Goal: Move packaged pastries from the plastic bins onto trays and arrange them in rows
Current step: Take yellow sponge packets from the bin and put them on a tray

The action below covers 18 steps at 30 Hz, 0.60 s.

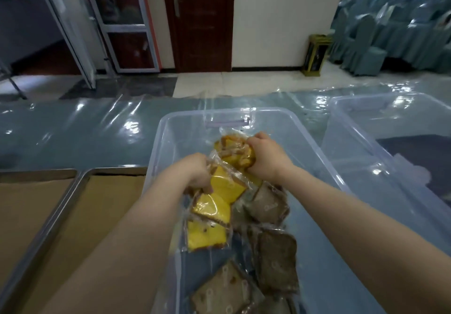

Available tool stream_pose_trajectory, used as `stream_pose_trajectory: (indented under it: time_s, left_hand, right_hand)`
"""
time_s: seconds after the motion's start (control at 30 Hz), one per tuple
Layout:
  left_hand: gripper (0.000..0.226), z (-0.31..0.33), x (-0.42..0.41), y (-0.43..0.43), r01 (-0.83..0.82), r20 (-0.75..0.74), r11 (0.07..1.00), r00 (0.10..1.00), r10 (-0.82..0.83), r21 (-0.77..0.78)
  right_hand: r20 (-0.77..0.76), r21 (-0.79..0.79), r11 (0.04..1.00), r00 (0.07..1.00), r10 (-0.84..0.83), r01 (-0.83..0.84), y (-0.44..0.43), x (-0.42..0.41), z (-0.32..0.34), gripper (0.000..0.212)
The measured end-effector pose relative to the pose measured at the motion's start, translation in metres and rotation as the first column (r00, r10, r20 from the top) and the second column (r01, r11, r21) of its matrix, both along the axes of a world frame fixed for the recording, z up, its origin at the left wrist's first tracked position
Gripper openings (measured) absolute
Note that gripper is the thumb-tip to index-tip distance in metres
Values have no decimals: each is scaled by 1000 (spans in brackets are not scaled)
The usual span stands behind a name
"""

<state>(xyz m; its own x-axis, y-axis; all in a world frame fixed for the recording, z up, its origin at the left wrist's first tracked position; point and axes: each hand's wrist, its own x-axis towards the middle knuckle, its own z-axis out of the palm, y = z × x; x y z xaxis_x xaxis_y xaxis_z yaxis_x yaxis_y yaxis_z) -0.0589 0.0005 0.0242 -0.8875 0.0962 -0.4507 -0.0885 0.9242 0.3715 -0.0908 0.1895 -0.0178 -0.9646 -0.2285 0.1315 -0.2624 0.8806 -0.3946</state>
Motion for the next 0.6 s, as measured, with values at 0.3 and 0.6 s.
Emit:
stream_pose_trajectory:
  time_s: [0.3,0.6]
  left_hand:
    - [44,16,24,-46,-90,-145,845,970,194,527]
    - [43,34,81,-114,-9,-245,544,887,392,839]
  right_hand:
    - [-227,-322,935,946,-231,152,7,45,29,41]
    - [-353,-554,823,858,-372,128,-68,89,88,47]
